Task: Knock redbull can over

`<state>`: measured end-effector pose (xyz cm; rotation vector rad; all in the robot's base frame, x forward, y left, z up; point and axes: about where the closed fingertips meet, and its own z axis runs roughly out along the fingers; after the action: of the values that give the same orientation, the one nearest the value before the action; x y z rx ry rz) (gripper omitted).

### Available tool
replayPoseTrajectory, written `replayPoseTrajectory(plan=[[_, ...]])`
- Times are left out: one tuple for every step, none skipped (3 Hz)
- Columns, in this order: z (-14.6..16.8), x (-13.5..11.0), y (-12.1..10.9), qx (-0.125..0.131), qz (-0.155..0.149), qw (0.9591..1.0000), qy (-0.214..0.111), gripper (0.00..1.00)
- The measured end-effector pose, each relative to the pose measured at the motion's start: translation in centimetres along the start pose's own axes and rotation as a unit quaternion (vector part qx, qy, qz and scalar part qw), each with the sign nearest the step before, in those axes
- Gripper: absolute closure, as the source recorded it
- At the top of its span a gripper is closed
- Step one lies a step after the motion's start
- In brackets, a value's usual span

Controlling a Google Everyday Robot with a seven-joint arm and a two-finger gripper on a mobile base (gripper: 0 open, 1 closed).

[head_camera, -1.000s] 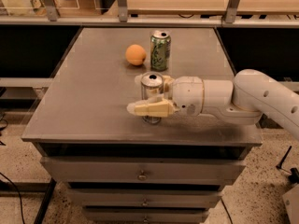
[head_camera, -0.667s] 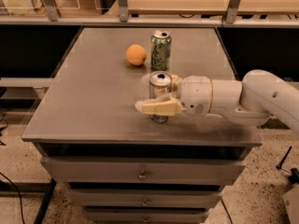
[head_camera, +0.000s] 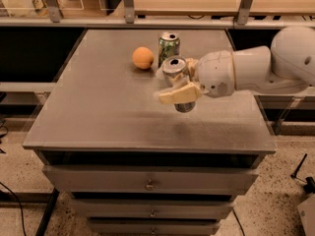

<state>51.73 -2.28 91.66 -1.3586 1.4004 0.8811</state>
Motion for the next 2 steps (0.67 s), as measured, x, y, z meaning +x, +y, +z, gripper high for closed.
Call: replayPoseTrajectory(plan=[[0.6,-1.5,0.0,-0.006,-0.050,0.9899,0.132,1.00],[3.0,-2.0,2.2,-0.030,-0.112,0.9623,0.246,1.00]])
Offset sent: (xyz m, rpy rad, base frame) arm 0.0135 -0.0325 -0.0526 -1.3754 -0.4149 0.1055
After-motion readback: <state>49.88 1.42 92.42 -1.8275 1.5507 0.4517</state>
